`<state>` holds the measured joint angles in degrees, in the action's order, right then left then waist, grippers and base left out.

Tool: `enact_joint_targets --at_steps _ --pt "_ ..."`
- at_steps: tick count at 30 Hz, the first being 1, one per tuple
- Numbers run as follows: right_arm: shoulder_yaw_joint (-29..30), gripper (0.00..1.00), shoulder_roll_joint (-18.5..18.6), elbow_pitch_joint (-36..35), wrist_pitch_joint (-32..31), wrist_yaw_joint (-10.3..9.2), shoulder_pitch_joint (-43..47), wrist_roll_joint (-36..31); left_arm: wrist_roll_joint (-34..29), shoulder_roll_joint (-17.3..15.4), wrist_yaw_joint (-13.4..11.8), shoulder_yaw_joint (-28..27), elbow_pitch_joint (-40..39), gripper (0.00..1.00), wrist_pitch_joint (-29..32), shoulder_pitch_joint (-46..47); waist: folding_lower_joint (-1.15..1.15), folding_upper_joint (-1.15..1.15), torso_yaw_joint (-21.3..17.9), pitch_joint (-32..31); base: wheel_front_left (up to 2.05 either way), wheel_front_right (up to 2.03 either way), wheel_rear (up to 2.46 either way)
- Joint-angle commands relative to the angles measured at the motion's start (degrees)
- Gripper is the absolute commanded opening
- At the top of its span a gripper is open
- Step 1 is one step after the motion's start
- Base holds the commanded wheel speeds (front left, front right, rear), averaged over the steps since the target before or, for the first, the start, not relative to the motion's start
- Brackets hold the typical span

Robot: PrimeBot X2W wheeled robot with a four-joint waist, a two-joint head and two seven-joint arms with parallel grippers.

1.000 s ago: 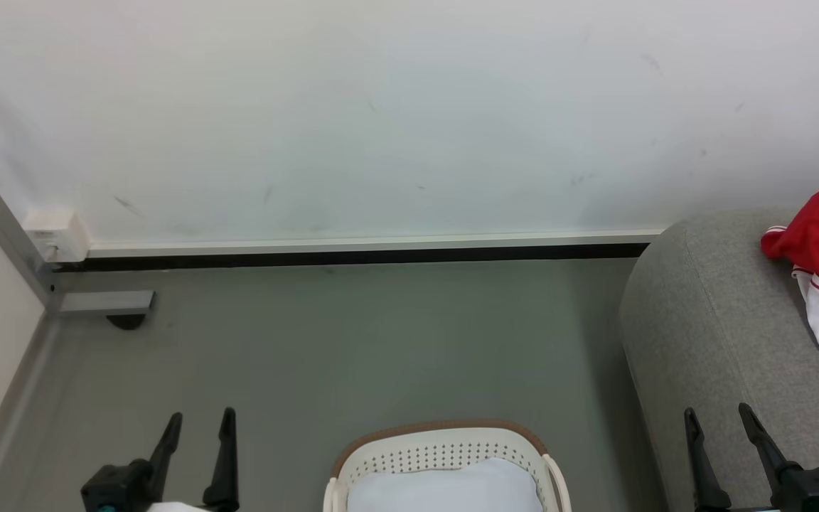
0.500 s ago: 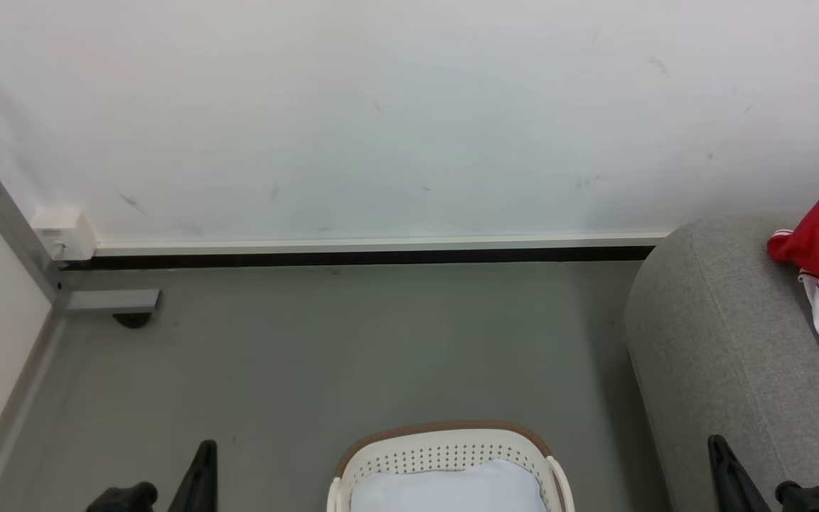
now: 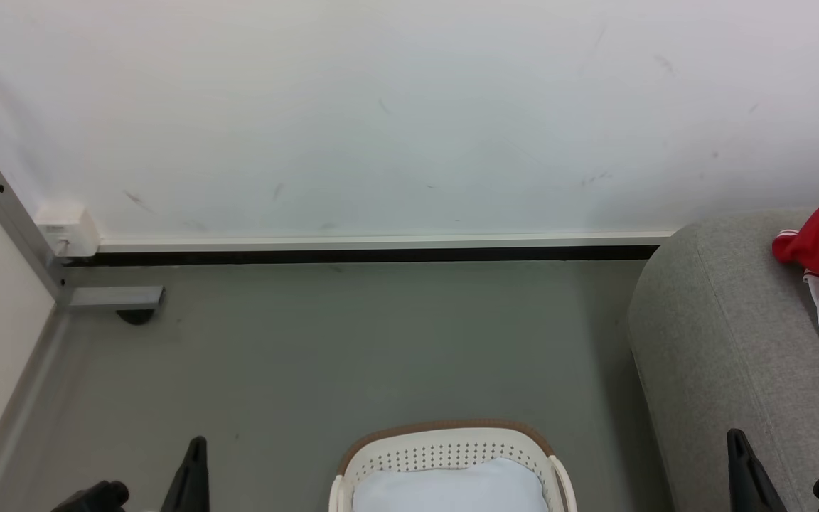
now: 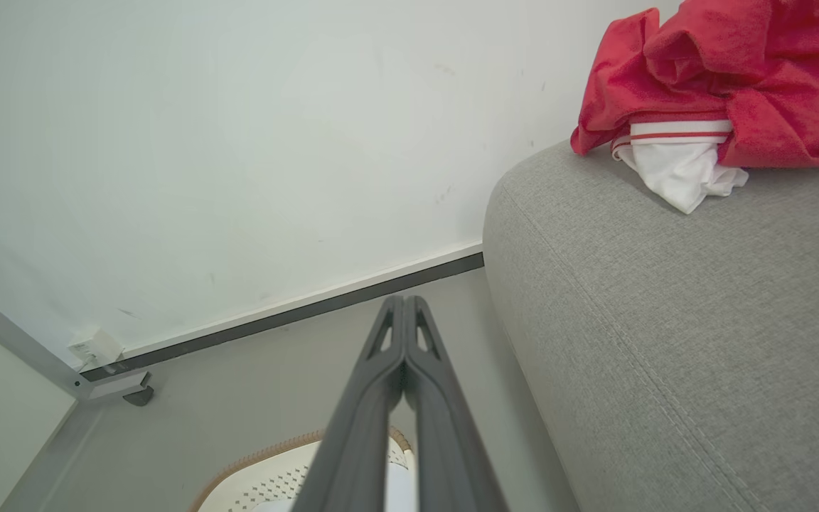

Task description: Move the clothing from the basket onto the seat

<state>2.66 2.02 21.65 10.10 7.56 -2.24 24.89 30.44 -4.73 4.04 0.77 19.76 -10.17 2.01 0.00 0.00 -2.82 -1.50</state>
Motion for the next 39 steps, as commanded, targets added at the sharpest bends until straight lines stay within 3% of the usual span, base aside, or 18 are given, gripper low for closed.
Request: enact_joint_targets --at_steps 1,39 --pt "0.4 0.0 0.51 -1.39 -0.46 -0.02 -1.45 2.84 2.74 -0.28 0.28 -0.47 -1.15 0.0 0.59 1.51 0.0 0.0 0.05 0.03 0.0 0.0 0.0" --pt "2.11 0.0 0.83 -4.58 -8.21 -0.06 -2.97 33.66 31.1 0.73 1.87 -3.77 -3.48 0.0 8.26 3.06 0.0 0.0 1.04 0.62 0.0 0.0 0.0"
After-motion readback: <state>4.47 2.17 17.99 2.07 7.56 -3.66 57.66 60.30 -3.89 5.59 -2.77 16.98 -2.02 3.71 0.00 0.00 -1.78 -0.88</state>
